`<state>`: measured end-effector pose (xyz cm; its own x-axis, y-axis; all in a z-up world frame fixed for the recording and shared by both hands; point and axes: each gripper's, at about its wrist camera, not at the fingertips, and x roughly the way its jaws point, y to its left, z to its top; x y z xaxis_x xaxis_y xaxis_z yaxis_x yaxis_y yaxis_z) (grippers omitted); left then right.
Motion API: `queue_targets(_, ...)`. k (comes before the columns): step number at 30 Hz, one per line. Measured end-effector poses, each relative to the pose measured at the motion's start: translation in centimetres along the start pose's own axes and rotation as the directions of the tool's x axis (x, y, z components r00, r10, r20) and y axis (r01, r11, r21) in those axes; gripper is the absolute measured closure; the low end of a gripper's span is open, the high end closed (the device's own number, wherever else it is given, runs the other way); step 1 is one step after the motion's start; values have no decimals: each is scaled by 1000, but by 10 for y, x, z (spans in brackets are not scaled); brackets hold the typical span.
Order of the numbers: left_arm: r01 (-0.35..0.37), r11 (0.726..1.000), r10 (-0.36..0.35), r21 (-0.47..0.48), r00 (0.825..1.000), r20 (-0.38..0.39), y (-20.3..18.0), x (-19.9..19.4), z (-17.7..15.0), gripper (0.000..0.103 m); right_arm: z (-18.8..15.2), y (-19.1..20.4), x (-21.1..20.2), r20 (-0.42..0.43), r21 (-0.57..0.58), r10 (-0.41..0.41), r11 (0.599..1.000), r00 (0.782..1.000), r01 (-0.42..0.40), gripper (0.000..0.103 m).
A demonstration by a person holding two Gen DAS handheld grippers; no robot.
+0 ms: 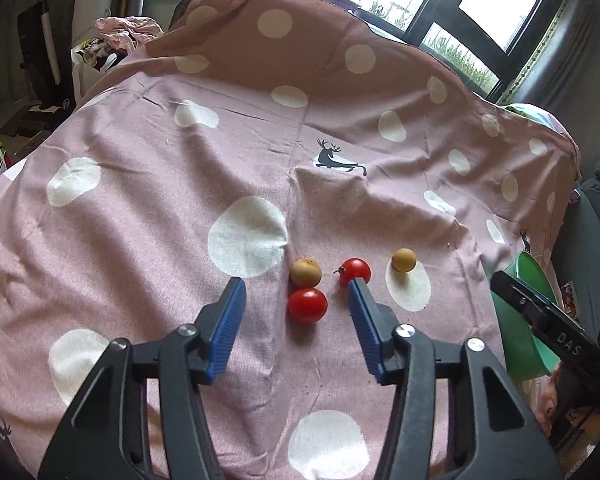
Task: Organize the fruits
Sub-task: 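Move the right tool back to a red cherry tomato, then close the right tool on the red cherry tomato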
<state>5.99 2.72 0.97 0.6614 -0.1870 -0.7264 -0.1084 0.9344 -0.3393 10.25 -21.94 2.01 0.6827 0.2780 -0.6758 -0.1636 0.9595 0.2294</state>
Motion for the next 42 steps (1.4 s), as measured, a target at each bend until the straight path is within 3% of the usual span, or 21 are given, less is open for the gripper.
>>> queue_targets(4, 25, 1000, -24, 6, 999, -21, -3, 8, 2, 64, 6, 15, 31, -101, 31, 91, 996, 991, -88, 52)
queue_targets(9, 47, 998, -44, 38, 996, -73, -11, 22, 0, 71, 9, 30, 67, -216, 109, 216, 974, 952, -196, 66)
queue_targets(15, 46, 996, -35, 75, 991, -132, -21, 41, -4, 71, 13, 55, 95, -292, 120, 288, 957, 912, -264, 66)
queue_targets(20, 8, 997, 3, 77, 989, -150, -19, 51, -4, 71, 11, 68, 110, -324, 70, 231, 973, 917, -220, 66)
queue_targets(26, -9, 998, 22, 61, 976, -215, -15, 64, -7, 71, 7, 67, 119, -343, 82, 252, 968, 905, -239, 66)
queue_targets(42, -47, 992, 68, 121, 982, -176, -28, 68, -12, 74, 0, 66, 118, -341, 78, 252, 968, 906, -239, 72)
